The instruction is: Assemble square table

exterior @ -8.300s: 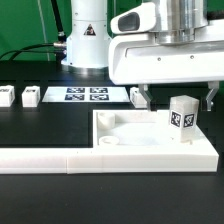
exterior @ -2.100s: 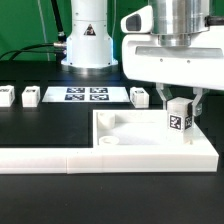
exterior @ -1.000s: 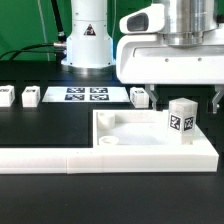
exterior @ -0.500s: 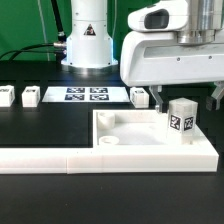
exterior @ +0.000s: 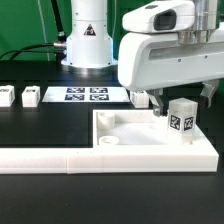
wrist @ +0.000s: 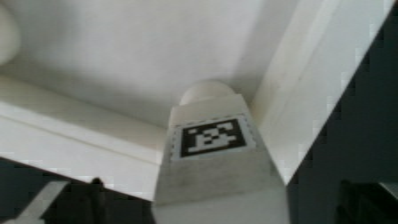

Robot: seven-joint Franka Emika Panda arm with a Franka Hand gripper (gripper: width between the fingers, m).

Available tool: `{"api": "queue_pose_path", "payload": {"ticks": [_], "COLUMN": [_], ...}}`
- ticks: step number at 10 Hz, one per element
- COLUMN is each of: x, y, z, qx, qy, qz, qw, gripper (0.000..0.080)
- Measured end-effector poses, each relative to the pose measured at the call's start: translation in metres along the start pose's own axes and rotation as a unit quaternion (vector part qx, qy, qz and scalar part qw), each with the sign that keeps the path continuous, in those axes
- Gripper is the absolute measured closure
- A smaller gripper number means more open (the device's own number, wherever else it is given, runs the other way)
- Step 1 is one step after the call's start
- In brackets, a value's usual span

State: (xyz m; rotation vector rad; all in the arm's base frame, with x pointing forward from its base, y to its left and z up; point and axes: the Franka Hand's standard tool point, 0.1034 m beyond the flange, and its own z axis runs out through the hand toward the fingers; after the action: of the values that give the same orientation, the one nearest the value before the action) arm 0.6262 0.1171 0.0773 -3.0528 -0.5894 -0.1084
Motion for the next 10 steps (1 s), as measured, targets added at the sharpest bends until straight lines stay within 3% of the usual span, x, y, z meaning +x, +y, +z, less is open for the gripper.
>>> {"api": "queue_pose_path", "payload": {"ticks": [3, 5, 7, 10], "x": [0.0000, 0.0001, 0.0000, -0.0007], "y": [0.0000, -0.0001, -0.0005, -0.0005], "z": [0.0000, 0.0000, 0.0000, 0.0002], "qx": [0.000, 0.001, 0.002, 0.000], "qy": [0.000, 0.000, 0.000, 0.007], "qz": [0.016, 0.025, 0.125, 0.297], "qw": [1.000, 1.000, 0.992, 0.955], "gripper": [0.0511, 0.0509, 0.0509, 0.0509]}}
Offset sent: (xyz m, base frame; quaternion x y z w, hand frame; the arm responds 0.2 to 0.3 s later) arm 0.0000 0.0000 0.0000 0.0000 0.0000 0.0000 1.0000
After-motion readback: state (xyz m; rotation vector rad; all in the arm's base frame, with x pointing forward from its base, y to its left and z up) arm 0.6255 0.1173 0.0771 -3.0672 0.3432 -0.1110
